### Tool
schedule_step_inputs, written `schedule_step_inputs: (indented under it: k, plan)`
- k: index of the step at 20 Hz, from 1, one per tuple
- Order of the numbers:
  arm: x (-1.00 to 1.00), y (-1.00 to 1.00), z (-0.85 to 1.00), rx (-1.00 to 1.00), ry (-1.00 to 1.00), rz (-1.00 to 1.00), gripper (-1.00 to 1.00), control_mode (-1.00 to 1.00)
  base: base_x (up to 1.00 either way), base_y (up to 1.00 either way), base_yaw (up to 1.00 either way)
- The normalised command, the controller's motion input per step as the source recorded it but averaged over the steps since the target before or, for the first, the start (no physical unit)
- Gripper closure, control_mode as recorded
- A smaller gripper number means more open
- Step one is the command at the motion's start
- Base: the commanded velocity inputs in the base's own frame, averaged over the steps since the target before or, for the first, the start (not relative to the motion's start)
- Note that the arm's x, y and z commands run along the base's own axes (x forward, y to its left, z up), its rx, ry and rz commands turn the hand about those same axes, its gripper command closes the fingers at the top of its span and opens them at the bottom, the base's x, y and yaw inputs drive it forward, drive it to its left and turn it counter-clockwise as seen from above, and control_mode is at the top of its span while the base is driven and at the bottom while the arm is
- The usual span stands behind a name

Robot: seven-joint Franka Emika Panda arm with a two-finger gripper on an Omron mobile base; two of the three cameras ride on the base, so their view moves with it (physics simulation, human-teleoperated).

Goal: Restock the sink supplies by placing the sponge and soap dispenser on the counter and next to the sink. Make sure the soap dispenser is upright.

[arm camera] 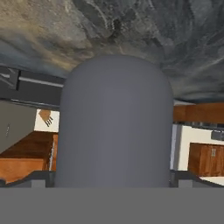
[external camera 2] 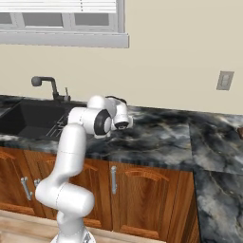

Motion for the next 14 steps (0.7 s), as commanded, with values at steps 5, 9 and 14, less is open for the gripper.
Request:
schedule_step_inputs:
  k: [5,9,14]
  plan:
    - [0.11,-0.23,-0.68,-0.08,0.00,-0.02,-1.00,-1.00,0.00,0.00,0.00]
    - [0.00,-0.43,-0.60,-0.08,0.00,-0.01,-1.00,-1.00,0.00,0.00,0.00]
    - [0.00,-0.45,-0.55,-0.06,0.00,-0.01,-1.00,-1.00,0.00,0.00,0.00]
